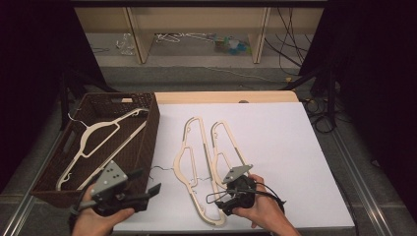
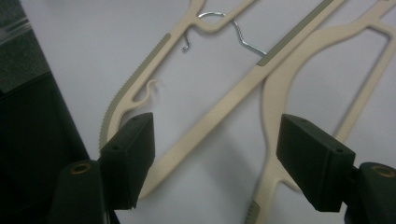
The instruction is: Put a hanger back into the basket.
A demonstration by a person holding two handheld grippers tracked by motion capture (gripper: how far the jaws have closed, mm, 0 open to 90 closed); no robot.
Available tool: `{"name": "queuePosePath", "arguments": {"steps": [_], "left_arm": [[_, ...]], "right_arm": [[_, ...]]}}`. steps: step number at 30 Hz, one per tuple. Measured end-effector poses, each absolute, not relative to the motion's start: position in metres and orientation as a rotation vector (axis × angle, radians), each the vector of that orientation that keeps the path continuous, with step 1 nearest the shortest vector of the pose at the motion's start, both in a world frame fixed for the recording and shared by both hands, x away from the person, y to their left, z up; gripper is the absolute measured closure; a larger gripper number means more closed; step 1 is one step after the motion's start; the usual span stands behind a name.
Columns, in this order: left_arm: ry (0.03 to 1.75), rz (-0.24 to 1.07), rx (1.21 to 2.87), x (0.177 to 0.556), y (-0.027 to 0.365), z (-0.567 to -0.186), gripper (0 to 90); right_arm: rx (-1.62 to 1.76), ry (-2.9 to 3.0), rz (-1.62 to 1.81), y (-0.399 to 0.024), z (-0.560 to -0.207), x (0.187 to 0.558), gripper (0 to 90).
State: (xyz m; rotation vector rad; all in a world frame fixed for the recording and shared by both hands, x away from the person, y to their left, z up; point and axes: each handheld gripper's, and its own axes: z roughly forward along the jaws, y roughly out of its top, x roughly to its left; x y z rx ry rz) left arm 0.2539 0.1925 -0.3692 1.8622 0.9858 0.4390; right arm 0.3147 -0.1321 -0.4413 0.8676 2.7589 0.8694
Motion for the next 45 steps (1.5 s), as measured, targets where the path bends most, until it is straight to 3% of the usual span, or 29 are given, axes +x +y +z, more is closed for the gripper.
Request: {"name": "queuePosePath", "arguments": {"steps": [11, 16, 25, 37, 44, 45], "left_arm": [[0.925, 0.424, 1.873, 0.247, 0.170, -0.411, 26.0], [0.893, 0.475, 1.893, 0.241, 0.168, -0.414, 23.9], [0.904, 0.451, 1.889, 0.236, 0.170, -0.424, 20.4], [0.890, 0.448, 1.901, 0.235, 0.170, -0.428, 20.8], [0.880, 0.445, 1.915, 0.235, 0.170, -0.430, 21.2], [0.877, 0.445, 1.919, 0.235, 0.170, -0.430, 21.4]], "right_arm": [[0.879, 2.776, 0.820, -0.122, -0.453, 0.321, 29.0], [0.843, 2.786, 0.815, -0.122, -0.455, 0.321, 29.0], [0.854, 2.822, 0.758, -0.111, -0.460, 0.322, 29.5], [0.831, 2.855, 0.572, -0.096, -0.467, 0.326, 41.5], [0.859, 2.856, 0.558, -0.094, -0.465, 0.328, 54.2], [0.897, 2.844, 0.565, -0.096, -0.464, 0.331, 59.6]]}}
